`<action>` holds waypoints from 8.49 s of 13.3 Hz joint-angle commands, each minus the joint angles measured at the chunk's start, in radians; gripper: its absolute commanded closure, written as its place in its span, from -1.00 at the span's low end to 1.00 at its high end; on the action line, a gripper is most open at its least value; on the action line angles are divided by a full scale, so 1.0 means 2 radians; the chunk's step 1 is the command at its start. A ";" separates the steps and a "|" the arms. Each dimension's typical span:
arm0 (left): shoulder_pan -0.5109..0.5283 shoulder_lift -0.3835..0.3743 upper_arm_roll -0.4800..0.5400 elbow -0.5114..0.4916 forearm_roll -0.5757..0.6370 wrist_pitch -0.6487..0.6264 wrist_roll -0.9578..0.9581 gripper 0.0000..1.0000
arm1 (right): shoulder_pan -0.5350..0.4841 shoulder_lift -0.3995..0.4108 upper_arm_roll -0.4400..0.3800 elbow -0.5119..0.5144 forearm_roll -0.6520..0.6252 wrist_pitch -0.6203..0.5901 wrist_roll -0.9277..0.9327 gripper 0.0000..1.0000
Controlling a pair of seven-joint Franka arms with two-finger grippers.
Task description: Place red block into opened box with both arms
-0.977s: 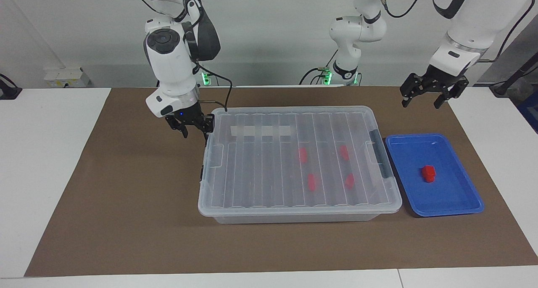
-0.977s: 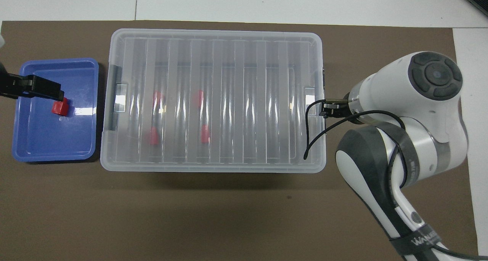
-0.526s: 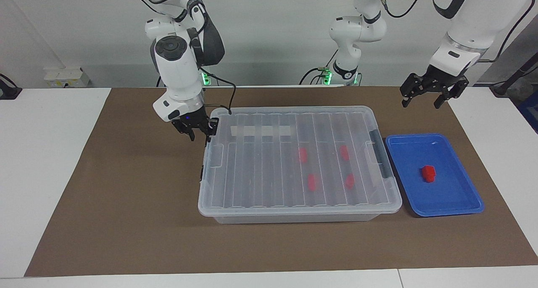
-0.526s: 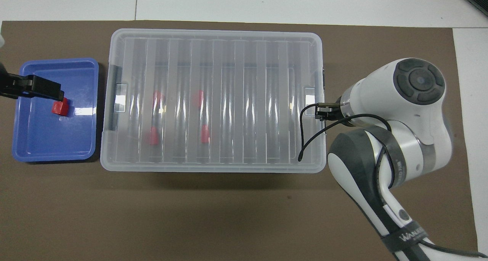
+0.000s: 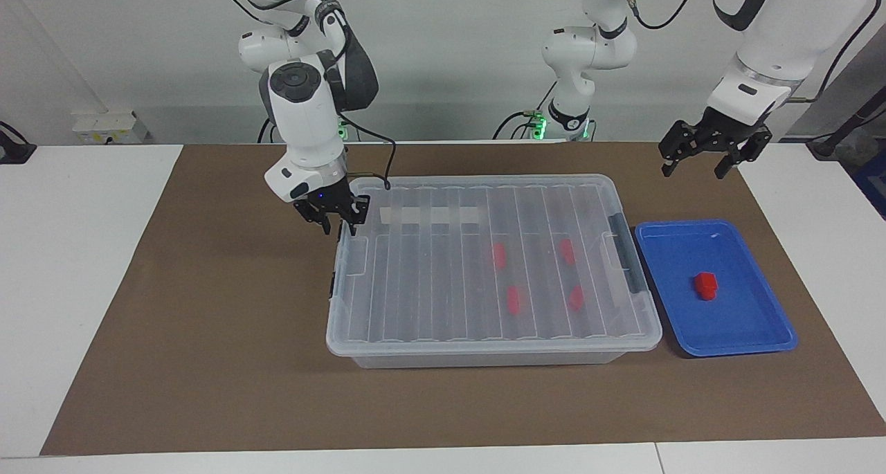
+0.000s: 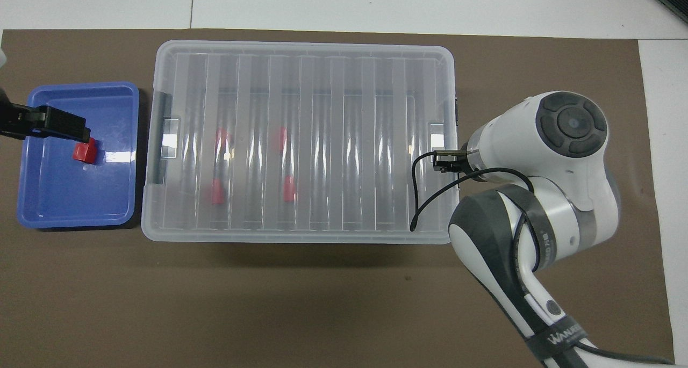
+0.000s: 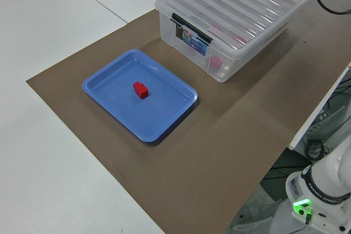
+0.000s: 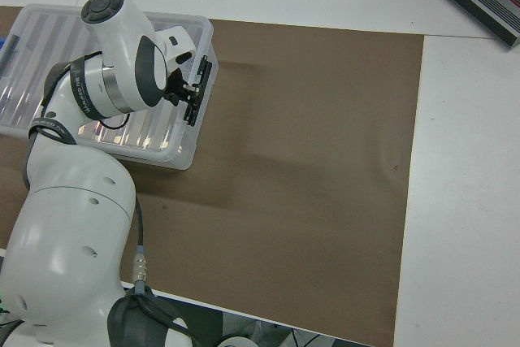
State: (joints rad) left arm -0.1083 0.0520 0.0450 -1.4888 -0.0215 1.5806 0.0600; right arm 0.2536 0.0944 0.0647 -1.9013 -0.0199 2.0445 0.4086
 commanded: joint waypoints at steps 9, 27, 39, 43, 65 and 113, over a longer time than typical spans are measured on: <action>0.002 -0.008 0.001 -0.007 -0.002 -0.002 -0.003 -1.00 | -0.005 -0.007 0.000 0.002 0.003 0.008 0.004 1.00; 0.002 -0.008 0.001 -0.007 -0.002 -0.003 -0.003 -1.00 | -0.079 -0.023 -0.003 -0.012 0.004 -0.017 -0.124 1.00; 0.002 -0.008 0.001 -0.007 -0.002 -0.003 -0.003 -1.00 | -0.168 -0.023 -0.005 -0.012 0.003 -0.061 -0.253 1.00; 0.002 -0.008 0.001 -0.007 -0.002 -0.003 -0.003 -1.00 | -0.167 -0.023 -0.005 -0.012 -0.005 -0.052 -0.200 1.00; 0.002 -0.007 0.001 -0.007 -0.002 -0.003 -0.003 -1.00 | -0.187 -0.011 -0.006 -0.002 -0.041 -0.031 -0.193 1.00; 0.002 -0.008 0.001 -0.010 -0.002 0.000 -0.002 -1.00 | -0.135 -0.051 0.001 0.147 -0.002 -0.235 -0.078 -1.00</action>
State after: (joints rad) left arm -0.1083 0.0520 0.0451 -1.4901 -0.0215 1.5788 0.0599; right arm -0.0356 0.0193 0.0613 -1.5775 -0.0194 1.5741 0.2028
